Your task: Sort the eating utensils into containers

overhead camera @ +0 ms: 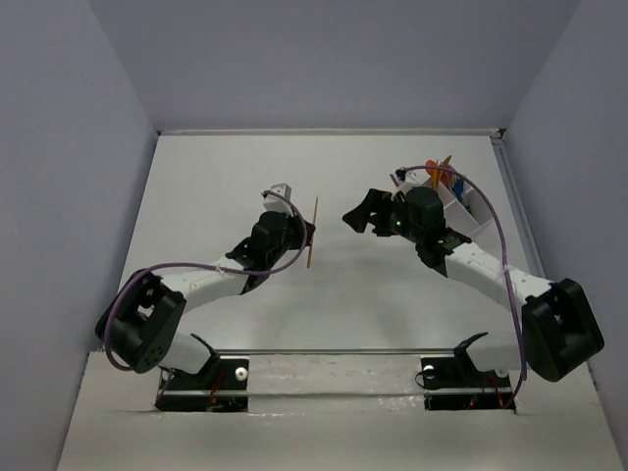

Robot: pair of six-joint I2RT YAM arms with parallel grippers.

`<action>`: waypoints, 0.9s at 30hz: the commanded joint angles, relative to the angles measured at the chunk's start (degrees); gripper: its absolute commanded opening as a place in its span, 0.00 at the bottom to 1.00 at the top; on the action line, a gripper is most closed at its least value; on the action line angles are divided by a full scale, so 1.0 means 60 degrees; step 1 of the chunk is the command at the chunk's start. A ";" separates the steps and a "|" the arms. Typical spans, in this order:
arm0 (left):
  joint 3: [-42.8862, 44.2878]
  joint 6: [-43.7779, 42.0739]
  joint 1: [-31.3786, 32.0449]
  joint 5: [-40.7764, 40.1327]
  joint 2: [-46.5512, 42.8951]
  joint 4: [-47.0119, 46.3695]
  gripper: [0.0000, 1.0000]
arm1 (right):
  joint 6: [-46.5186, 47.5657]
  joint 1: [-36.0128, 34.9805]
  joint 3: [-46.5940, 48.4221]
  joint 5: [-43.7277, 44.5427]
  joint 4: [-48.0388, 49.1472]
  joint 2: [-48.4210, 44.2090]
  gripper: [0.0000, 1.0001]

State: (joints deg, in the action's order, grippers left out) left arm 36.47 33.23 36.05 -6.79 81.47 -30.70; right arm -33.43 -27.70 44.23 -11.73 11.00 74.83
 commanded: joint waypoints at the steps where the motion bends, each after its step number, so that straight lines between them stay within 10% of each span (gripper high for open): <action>1: -0.0380 -0.0295 0.0801 0.0912 -0.0643 -0.1314 0.00 | -0.0727 -0.0275 0.0509 -0.0331 0.1153 0.0477 1.00; 20: -0.0321 -0.0368 0.1828 0.1614 -0.1142 -0.1768 0.00 | -0.1650 -0.0363 0.0524 -0.0521 0.2003 0.1342 0.56; 27: -0.0277 -0.0383 0.1931 0.1585 -0.1040 -0.1827 0.00 | -0.1840 -0.0363 0.0437 -0.0916 0.2267 0.1328 0.07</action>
State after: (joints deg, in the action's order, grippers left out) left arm 34.35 31.75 47.27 1.80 76.31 -37.71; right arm -44.21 -29.45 45.30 -15.77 20.99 83.05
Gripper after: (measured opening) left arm 0.028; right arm 0.161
